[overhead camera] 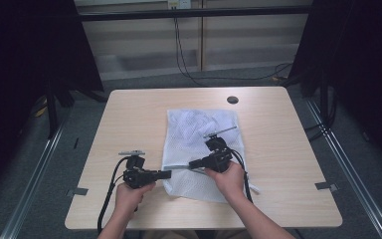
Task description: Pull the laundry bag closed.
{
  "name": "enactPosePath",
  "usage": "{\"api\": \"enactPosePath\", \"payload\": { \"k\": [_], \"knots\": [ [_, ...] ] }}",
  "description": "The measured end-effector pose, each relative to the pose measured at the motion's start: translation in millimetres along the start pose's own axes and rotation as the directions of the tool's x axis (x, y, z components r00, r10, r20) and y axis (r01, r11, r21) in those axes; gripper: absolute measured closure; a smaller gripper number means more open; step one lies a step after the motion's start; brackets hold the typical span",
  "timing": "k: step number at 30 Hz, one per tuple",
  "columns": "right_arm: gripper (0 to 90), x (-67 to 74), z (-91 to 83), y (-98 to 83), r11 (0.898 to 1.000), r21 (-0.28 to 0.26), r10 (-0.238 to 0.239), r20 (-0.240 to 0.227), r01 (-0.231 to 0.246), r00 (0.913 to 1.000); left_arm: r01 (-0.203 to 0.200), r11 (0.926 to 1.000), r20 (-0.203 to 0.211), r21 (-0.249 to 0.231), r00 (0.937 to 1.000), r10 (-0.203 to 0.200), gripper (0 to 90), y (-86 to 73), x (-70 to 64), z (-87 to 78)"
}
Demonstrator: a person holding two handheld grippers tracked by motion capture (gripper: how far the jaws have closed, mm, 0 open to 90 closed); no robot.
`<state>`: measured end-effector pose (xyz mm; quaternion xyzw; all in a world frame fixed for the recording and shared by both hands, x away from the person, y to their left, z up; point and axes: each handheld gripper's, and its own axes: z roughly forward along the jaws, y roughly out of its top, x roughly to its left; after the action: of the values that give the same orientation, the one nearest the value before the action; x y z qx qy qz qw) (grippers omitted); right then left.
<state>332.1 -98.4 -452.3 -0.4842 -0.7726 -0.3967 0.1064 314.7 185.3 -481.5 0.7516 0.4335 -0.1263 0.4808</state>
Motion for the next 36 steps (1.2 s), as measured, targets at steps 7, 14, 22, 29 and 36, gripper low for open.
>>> {"api": "enactPosePath", "payload": {
  "k": [7, 14, 22, 29, 36],
  "knots": [
    [86.7, -2.6, -1.5, -1.3, 1.000, 0.000, 0.008, 0.001, -0.008, 1.0000, 0.003, 1.0000, 0.008, 0.001, 1.0000, -0.003, 87.4, -0.1, -0.2, 1.2],
    [86.7, -4.1, -1.7, -1.7, 1.000, 0.003, 0.006, 0.016, -0.006, 0.9999, 0.000, 1.0000, 0.004, -0.001, 1.0000, 0.000, 87.4, 0.4, 1.0, -1.6],
    [86.8, -7.9, -5.5, -3.5, 1.000, -0.003, 0.011, 0.013, -0.011, 0.9998, 0.012, 0.9999, -0.003, 0.004, 0.9999, -0.012, 87.5, -0.1, 0.7, -0.3],
    [86.7, -13.9, -11.5, -6.1, 1.000, -0.010, 0.026, 0.016, -0.026, 0.9995, 0.015, 0.9999, 0.003, 0.003, 0.9999, -0.015, 87.5, 0.1, 1.1, -1.1],
    [86.7, -15.8, -13.6, -7.3, 1.000, -0.014, 0.025, 0.017, -0.025, 0.9995, 0.014, 0.9999, 0.004, 0.005, 0.9999, -0.014, 87.5, 0.0, 1.1, -1.1]
  ]
}}
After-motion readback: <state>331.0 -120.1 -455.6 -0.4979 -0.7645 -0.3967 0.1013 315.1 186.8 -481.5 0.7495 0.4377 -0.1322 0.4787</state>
